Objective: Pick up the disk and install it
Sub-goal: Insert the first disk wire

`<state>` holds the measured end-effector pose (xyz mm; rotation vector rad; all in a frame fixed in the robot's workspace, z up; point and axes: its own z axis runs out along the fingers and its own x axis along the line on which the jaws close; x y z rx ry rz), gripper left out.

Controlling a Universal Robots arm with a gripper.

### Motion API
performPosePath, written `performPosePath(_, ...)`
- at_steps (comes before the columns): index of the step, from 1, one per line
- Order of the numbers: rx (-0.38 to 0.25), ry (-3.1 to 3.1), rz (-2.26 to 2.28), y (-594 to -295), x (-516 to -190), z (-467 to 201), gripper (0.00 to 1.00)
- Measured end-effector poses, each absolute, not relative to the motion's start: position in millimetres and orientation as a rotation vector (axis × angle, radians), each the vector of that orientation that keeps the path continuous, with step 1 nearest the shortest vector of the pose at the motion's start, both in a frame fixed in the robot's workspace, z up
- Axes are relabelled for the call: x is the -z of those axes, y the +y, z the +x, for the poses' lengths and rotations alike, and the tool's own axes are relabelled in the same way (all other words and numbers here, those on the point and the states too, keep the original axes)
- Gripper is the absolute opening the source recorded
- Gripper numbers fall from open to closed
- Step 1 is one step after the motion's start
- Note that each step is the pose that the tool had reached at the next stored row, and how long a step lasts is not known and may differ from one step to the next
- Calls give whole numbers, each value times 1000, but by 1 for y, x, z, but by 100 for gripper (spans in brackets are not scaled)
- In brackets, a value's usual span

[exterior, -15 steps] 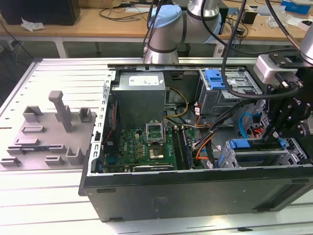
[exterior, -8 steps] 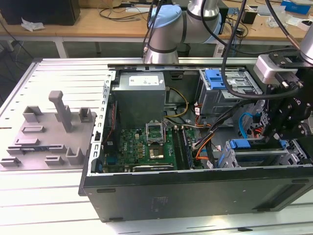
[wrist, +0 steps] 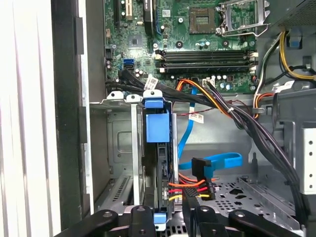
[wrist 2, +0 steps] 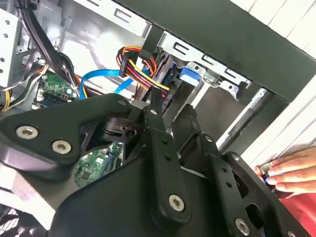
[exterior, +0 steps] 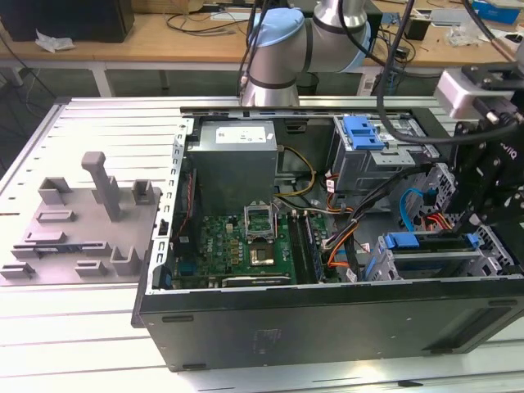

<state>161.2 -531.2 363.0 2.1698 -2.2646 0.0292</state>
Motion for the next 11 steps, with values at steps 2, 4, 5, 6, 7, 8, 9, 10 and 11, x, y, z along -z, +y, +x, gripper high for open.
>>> performPosePath(2,-30,-2264,2170,-531,-368,161,36)
performPosePath(4,-30,-2264,2169,-531,-373,161,36)
performPosePath(5,-31,-2264,2169,-531,-376,161,36)
performPosePath(6,-31,-2264,2169,-531,-379,161,36)
performPosePath(7,-31,-2264,2169,-531,-380,161,36)
performPosePath(8,-32,-2264,2169,-531,-381,161,36)
performPosePath(9,-32,-2263,2169,-531,-382,161,36)
performPosePath(10,-32,-2263,2169,-531,-383,161,36)
performPosePath(11,-32,-2263,2169,-531,-383,161,36)
